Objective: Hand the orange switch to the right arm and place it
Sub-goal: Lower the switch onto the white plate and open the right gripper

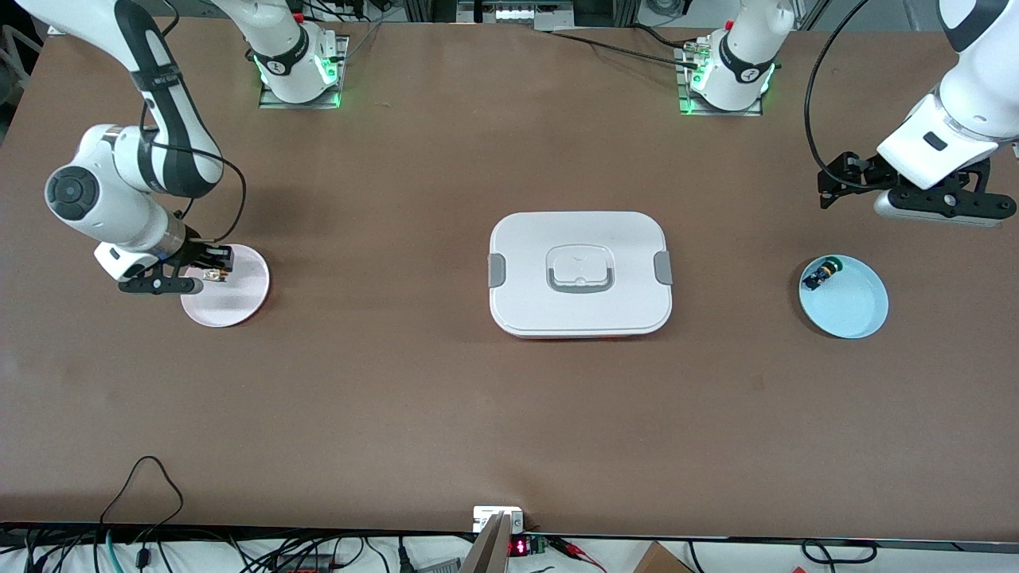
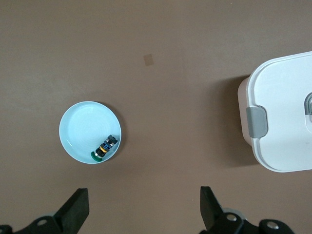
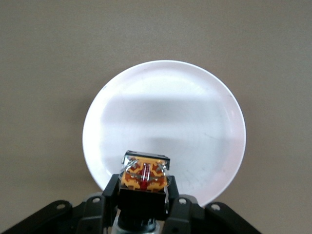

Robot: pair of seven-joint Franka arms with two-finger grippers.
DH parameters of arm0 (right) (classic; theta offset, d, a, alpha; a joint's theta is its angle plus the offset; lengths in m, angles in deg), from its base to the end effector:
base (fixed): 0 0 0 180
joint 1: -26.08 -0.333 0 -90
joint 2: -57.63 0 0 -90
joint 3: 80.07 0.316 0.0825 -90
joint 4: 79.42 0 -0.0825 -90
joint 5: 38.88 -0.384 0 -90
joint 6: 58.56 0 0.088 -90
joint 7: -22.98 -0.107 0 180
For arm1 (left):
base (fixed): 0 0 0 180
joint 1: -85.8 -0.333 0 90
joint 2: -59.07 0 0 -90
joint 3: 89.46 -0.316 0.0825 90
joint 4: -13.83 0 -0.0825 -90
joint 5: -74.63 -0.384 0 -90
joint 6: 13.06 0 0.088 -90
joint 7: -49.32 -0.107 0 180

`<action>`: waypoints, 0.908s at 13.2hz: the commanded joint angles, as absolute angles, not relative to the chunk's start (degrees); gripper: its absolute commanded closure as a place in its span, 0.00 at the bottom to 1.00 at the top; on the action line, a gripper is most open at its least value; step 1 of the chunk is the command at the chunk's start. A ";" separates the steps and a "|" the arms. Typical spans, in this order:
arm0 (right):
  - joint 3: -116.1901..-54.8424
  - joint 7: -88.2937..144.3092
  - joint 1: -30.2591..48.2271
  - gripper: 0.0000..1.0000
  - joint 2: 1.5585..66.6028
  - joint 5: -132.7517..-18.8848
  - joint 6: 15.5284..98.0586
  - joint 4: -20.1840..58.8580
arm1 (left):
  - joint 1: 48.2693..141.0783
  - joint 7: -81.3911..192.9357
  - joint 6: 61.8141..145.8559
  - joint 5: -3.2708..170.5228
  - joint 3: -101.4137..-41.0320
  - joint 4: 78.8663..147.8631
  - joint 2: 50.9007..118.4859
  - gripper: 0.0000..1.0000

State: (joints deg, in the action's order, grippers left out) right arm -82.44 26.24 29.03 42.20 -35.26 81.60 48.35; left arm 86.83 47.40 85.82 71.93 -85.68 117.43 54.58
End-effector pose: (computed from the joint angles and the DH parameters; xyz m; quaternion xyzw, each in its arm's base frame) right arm 0.5396 -0.0505 0.2462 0.9993 0.0074 -0.0283 0.0230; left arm 0.5357 -0.0418 0.5678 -0.9977 0.0622 0.0015 0.0259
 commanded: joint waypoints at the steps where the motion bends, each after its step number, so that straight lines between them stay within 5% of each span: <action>1: -82.00 27.11 29.86 1.00 39.01 -34.40 86.27 48.28 | 86.85 45.98 84.76 73.05 -85.77 116.31 54.94 0.00; 9: -82.00 27.46 30.83 0.94 34.00 -34.40 93.04 48.11 | 86.85 46.07 84.76 73.05 -85.77 116.31 54.94 0.00; 11: -82.00 27.46 30.83 0.72 33.38 -34.49 93.84 48.11 | 86.94 46.07 84.67 73.05 -85.77 116.31 54.94 0.00; 12: -82.00 27.37 30.83 0.46 33.37 -34.49 93.75 48.11 | 86.86 46.07 84.76 73.05 -85.77 116.31 54.94 0.00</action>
State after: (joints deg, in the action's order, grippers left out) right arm -82.45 26.58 29.97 33.97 -35.25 92.85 48.31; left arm 86.83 47.40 85.76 71.93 -85.68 117.43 54.57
